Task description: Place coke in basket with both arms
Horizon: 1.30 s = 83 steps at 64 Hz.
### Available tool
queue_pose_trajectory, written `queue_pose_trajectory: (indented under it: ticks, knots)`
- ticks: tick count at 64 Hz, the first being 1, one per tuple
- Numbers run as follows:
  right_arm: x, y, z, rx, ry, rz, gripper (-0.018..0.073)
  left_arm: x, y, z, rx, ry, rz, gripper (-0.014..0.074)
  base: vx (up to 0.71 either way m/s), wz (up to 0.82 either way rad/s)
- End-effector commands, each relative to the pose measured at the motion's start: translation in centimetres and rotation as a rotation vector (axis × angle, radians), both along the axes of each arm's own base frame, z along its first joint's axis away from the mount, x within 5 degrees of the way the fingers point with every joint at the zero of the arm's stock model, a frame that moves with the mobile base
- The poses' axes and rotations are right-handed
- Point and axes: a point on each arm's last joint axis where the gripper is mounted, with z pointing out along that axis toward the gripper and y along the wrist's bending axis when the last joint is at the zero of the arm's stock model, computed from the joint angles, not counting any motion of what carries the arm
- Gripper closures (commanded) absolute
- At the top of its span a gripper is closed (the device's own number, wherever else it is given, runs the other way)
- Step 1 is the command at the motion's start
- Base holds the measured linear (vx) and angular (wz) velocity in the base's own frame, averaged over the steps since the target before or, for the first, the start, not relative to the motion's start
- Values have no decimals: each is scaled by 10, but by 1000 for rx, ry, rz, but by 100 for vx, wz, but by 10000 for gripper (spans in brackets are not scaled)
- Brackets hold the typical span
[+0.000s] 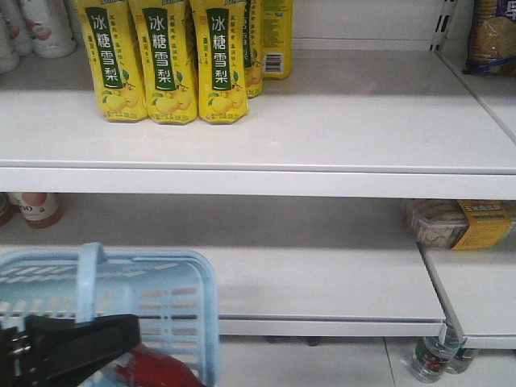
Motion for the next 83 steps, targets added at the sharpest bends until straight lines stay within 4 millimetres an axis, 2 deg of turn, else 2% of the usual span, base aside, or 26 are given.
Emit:
queue_pose_trajectory:
  ticks: [1,11,24,31,45,60,67,75,83]
  knots:
    - [2,-3,15,-13,-74,-34,569,-12,15,18,51,-218,79,602,0,0]
    - [2,-3,15,-13,-74,-34,569,-21,33,9,137,-338,206,602,0,0]
    - [2,-3,15,-13,-74,-34,569,-26,52,-15,211,-399,372,602,0,0]
    - [2,-3,15,-13,-74,-34,569,-24,57,-28,270,-428,413,602,0,0]
    - [2,-3,15,-13,-74,-34,569,-18,65,-48,280,-517,531,602,0,0]
    - [2,-3,15,-13,-74,-34,569,-26,82,-70,296,-557,701,602,0,0]
    - [2,-3,15,-13,-74,-34,569,-31,88,-82,362,-593,746,602,0,0]
    - [2,-3,15,-13,-74,-34,569,-35,89,-87,475,-590,741,602,0,0]
    - [2,-3,15,-13,-74,-34,569,-39,92,-89,511,-586,766,602,0,0]
